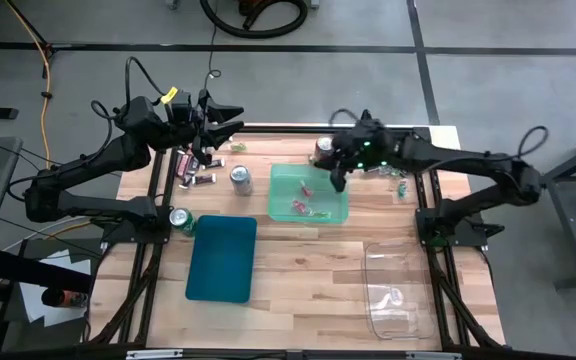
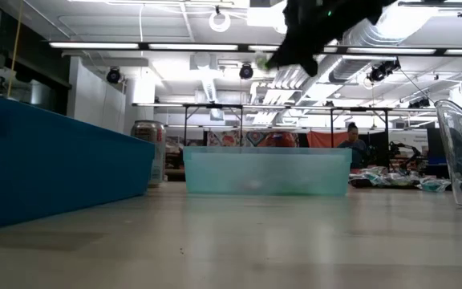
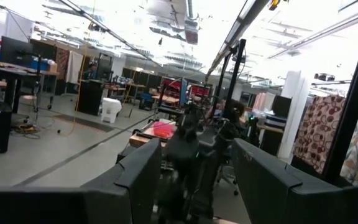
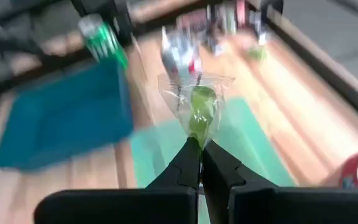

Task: Organize candy in baskets
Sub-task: Put the green gummy into the green bin

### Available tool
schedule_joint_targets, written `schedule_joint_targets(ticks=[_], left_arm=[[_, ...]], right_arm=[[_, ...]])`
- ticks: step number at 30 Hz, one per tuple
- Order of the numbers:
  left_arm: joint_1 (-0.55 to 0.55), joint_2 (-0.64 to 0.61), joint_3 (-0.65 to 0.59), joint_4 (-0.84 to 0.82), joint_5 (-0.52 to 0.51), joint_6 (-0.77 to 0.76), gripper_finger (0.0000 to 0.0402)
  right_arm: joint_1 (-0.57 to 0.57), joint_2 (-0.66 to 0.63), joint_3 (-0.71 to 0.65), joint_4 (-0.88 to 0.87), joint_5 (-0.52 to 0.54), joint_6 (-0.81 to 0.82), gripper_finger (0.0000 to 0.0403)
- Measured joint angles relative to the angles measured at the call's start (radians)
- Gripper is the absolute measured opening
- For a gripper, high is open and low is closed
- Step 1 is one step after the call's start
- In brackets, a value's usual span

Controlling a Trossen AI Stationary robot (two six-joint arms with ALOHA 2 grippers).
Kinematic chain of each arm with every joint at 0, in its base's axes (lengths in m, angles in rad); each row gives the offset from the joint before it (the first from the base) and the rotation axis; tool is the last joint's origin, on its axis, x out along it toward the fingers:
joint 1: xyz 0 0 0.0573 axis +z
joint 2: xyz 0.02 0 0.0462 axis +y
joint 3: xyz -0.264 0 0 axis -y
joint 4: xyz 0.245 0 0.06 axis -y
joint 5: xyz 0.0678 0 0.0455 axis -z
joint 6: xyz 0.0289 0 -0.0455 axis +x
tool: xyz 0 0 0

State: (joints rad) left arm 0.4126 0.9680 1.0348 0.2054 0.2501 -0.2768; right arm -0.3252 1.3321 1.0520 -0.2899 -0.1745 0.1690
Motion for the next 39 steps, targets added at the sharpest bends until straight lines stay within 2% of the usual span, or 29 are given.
schedule_joint_targets(ticks=[10,18,23,30,34,39], left_arm=[[0.000,0.000,0.000,-0.010,0.000,0.000,0.0184],[0.000,0.000,0.000,-0.029,0.000,0.000,0.0184],[0.000,0.000,0.000,-0.028,0.000,0.000,0.0184],[0.000,0.000,0.000,-0.029,0.000,0.000,0.0184],[0.000,0.000,0.000,-0.029,0.000,0.000,0.0184],[0.000,0.000,0.000,-0.029,0.000,0.001,0.0184]], right_arm=[[0.007,0.189,0.008,-0.190,-0.002,-0.039,0.0000],[0.054,0.316,0.008,-0.200,-0.003,-0.055,0.0000],[0.072,0.386,0.008,-0.200,0.055,-0.056,0.0000],[0.072,0.408,0.008,-0.207,0.095,-0.030,0.0002],[0.072,0.408,0.008,-0.229,0.094,-0.011,0.0027],[0.072,0.408,0.008,-0.244,0.094,-0.009,0.0099]])
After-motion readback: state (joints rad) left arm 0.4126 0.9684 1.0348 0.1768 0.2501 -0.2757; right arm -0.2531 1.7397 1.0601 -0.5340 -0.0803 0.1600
